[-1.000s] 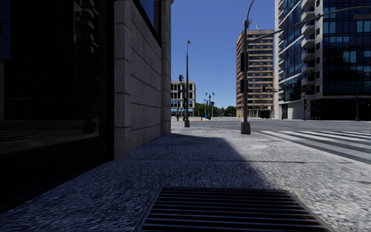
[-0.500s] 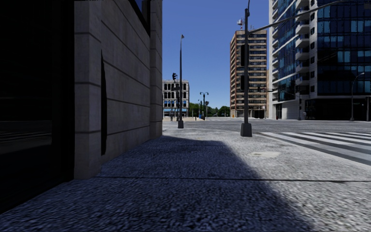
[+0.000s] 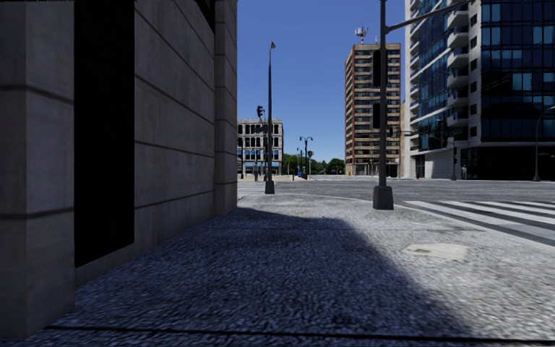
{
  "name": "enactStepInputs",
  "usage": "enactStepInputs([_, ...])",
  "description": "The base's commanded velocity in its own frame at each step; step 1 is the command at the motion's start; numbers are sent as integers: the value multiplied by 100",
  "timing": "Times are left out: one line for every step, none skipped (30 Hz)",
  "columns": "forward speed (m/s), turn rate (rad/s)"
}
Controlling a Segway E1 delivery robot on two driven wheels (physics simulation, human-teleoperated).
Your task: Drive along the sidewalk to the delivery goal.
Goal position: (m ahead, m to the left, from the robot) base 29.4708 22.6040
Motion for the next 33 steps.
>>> enactStepInputs([198, 0])
enactStepInputs([198, 0])
enactStepInputs([198, -1])
enactStepInputs([198, -5])
enactStepInputs([198, -5])
enactStepInputs([198, -9])
enactStepInputs([198, -10])
enactStepInputs([198, -10])
enactStepInputs([198, -11])
enactStepInputs([198, -5])
enactStepInputs([198, 0])
enactStepInputs([198, 0])
enactStepInputs([198, 0])
enactStepInputs([198, 0])
enactStepInputs([198, 0])
enactStepInputs([198, 0])
enactStepInputs([198, 0])
enactStepInputs([198, 0])
enactStepInputs([198, 0])
enactStepInputs([198, 0])
enactStepInputs([198, 0])
enactStepInputs([198, 0])
enactStepInputs([198, 0])
enactStepInputs([198, 0])
enactStepInputs([198, 0])
enactStepInputs([198, 0])
enactStepInputs([198, 0])
enactStepInputs([198, 0])
enactStepInputs([198, 0])
enactStepInputs([198, 0])
enactStepInputs([198, 0])
enactStepInputs([198, 0])
enactStepInputs([198, 0])
